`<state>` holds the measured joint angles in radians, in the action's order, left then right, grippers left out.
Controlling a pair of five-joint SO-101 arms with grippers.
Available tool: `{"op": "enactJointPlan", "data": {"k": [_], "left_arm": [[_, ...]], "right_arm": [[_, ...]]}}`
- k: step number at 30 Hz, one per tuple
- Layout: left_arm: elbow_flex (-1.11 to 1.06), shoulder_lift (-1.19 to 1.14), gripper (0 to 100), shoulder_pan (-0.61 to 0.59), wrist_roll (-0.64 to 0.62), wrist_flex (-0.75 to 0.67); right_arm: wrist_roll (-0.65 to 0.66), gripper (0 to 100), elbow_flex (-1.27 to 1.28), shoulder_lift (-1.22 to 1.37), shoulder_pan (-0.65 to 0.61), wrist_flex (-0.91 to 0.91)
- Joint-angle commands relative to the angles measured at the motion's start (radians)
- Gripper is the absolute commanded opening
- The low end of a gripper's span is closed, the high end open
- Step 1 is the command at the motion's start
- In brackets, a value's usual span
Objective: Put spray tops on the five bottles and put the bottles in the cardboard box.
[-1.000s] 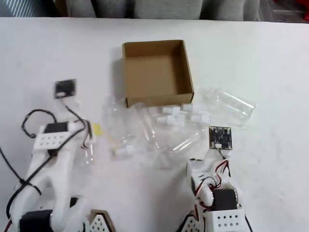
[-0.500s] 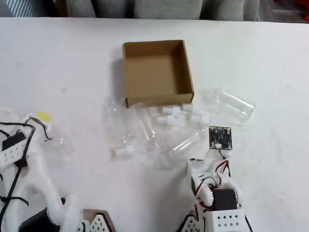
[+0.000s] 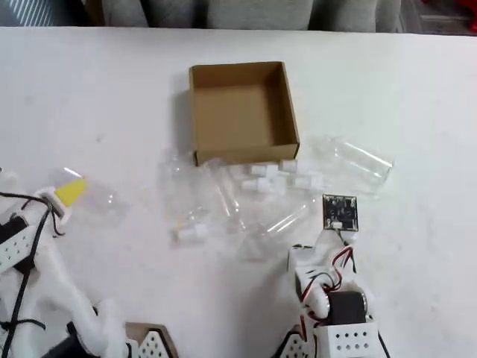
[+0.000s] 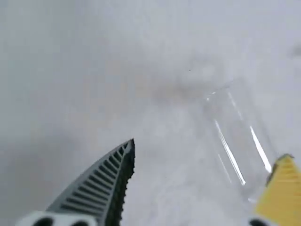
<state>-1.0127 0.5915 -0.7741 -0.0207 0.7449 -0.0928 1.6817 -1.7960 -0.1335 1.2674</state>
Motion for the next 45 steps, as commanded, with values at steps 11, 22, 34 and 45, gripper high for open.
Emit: {"op": "enactJointPlan", "data": {"k": [11,22,34,45], "left_arm": [[0.155,0.449,4,0.203,0.649,0.549],[0.163,0.07,2,0.292,0.842,0.644],[0.11,-0.028,2,0.424,0.977,0.471],[0.002,-0.028,2,0.503,0.976,0.333]], "right_arm": [[-0.005,1.6,0.009,-0.005,0.013,0.004],[-0.005,1.6,0.009,-0.005,0.013,0.004],[-0.005,1.6,0.009,-0.005,0.013,0.004],[-0.005,1.6,0.009,-0.005,0.013,0.004]]}}
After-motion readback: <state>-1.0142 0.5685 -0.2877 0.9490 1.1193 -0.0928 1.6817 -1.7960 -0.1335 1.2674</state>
